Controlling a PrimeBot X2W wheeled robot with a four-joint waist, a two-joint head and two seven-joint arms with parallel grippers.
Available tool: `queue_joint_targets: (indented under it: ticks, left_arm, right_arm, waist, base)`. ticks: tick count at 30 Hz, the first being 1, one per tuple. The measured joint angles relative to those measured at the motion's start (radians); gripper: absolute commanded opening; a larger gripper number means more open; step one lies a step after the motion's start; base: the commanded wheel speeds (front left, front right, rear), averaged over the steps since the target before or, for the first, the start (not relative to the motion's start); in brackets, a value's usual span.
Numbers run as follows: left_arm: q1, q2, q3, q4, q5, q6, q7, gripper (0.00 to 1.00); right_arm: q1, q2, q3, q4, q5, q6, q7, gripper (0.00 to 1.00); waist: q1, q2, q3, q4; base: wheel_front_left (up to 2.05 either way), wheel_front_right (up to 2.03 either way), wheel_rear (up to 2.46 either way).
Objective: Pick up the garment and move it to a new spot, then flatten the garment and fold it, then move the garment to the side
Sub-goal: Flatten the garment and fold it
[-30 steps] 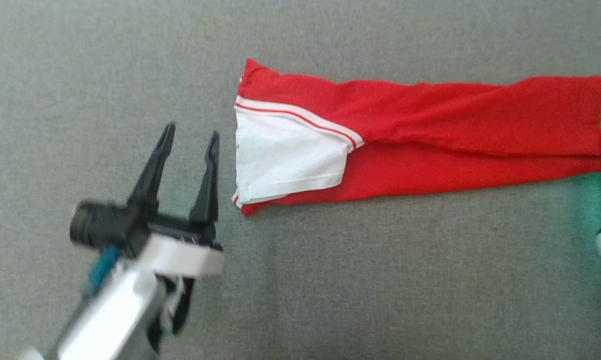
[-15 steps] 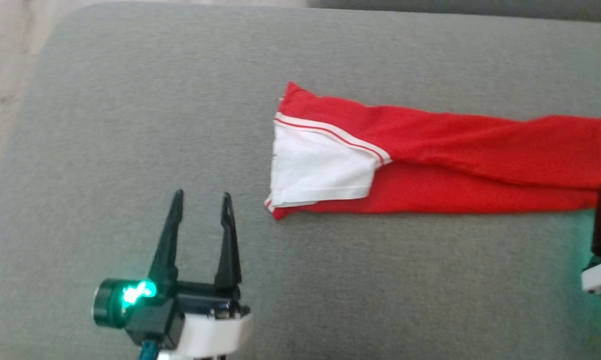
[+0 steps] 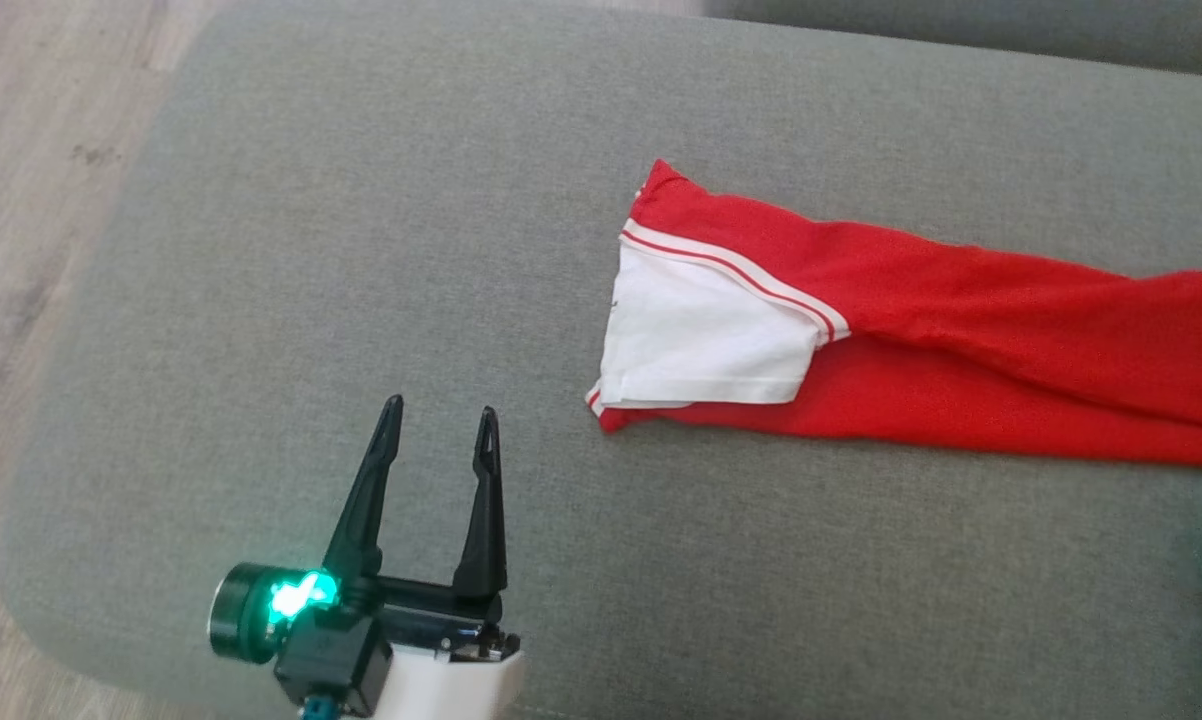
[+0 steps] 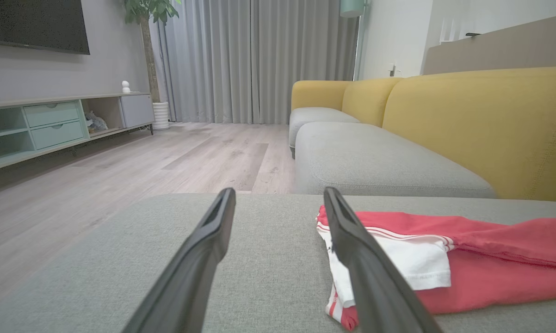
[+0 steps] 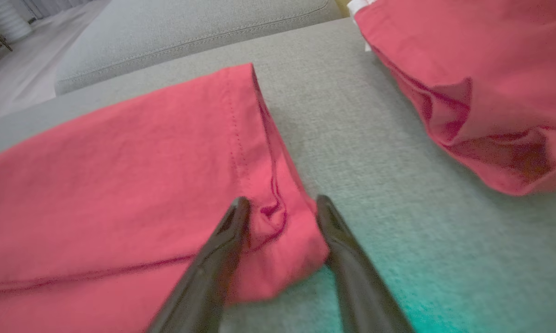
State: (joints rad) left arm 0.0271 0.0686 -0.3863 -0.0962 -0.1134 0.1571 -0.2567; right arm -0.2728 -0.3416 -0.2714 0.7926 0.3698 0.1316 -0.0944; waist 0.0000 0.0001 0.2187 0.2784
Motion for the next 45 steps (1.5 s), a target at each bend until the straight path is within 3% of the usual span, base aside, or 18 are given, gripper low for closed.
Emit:
queue_joint_targets:
  ticks: [5, 11, 15, 17, 21, 25, 30, 37, 38, 39, 40, 42, 45]
  left_arm:
    - [0.000, -0.006, 0.011, 0.000, 0.001, -0.009, 0.000, 1.00]
    - [-0.002, -0.011, 0.023, 0.002, 0.009, -0.016, 0.000, 1.00]
    - [-0.003, -0.011, 0.031, 0.002, 0.010, -0.017, 0.000, 1.00]
    - [-0.003, -0.012, 0.034, 0.008, 0.010, -0.021, 0.000, 1.00]
    - [-0.003, -0.012, 0.033, 0.016, 0.011, -0.026, 0.000, 1.00]
    - [-0.004, -0.012, 0.026, 0.027, 0.011, -0.027, 0.000, 1.00]
    - [-0.019, -0.012, -0.002, 0.034, 0.009, -0.025, 0.000, 1.00]
    - [-0.026, -0.012, -0.025, 0.064, 0.000, -0.023, 0.000, 1.00]
    - [-0.025, -0.012, -0.028, 0.066, -0.003, -0.022, 0.000, 1.00]
    - [-0.026, -0.012, -0.029, 0.067, -0.005, -0.013, 0.000, 1.00]
    - [-0.025, -0.013, -0.031, 0.068, -0.006, -0.007, 0.000, 1.00]
    - [-0.025, -0.012, -0.029, 0.070, -0.006, 0.004, 0.000, 1.00]
    - [-0.018, -0.012, -0.017, 0.070, -0.006, 0.020, 0.000, 1.00]
  right_arm:
    - [-0.035, -0.003, 0.044, -0.035, 0.053, 0.000, -0.020, 0.00]
    - [-0.005, -0.064, 0.029, -0.084, 0.082, 0.000, -0.085, 0.00]
    - [0.043, -0.069, 0.041, -0.229, 0.163, 0.000, -0.108, 0.00]
    - [0.068, -0.057, 0.077, -0.402, 0.176, 0.000, -0.113, 0.00]
    - [0.082, 0.001, 0.147, -0.618, 0.151, 0.000, -0.093, 0.00]
    - [0.080, 0.108, 0.232, -0.724, 0.061, 0.000, -0.037, 0.00]
    - [0.076, 0.245, 0.388, -0.725, -0.012, 0.000, 0.004, 0.00]
    - [0.032, 0.276, 0.563, -0.581, 0.007, 0.000, -0.026, 0.00]
    - [0.029, 0.275, 0.589, -0.562, 0.035, 0.000, -0.043, 0.22]
    - [0.028, 0.275, 0.622, -0.551, 0.081, 0.000, -0.073, 0.69]
    - [0.027, 0.276, 0.652, -0.543, 0.122, 0.000, -0.095, 1.00]
    - [0.021, 0.279, 0.684, -0.548, 0.190, 0.000, -0.136, 1.00]
    - [0.001, 0.281, 0.641, -0.552, 0.205, 0.000, -0.154, 1.00]
  waist:
    - [0.0001, 0.0000, 0.016, -0.022]
    - [0.0001, 0.0000, 0.019, -0.064]
    - [0.0001, 0.0000, 0.018, -0.085]
    - [0.0000, 0.0000, 0.015, -0.097]
    - [0.0000, 0.0000, 0.006, -0.099]
    - [-0.0001, 0.0000, -0.003, -0.087]
    - [-0.0001, 0.0000, -0.005, -0.054]
    - [-0.0001, 0.0000, -0.016, -0.008]
    - [-0.0001, 0.0000, -0.020, -0.004]
    - [0.0000, -0.0001, -0.025, 0.001]
    - [0.0000, 0.0000, -0.030, 0.005]
    - [-0.0001, 0.0000, -0.042, 0.011]
    - [-0.0001, 0.0000, -0.057, 0.006]
  base:
    - [0.00, 0.00, 0.00]
    - [0.00, 0.00, 0.00]
    - [0.00, 0.00, 0.00]
    - [0.00, 0.00, 0.00]
    - [0.00, 0.00, 0.00]
    - [0.00, 0.00, 0.00]
    - [0.00, 0.00, 0.00]
    - [0.00, 0.00, 0.00]
    - [0.00, 0.00, 0.00]
    - [0.00, 0.00, 0.00]
    - [0.00, 0.00, 0.00]
    - [0.00, 0.00, 0.00]
    - [0.00, 0.00, 0.00]
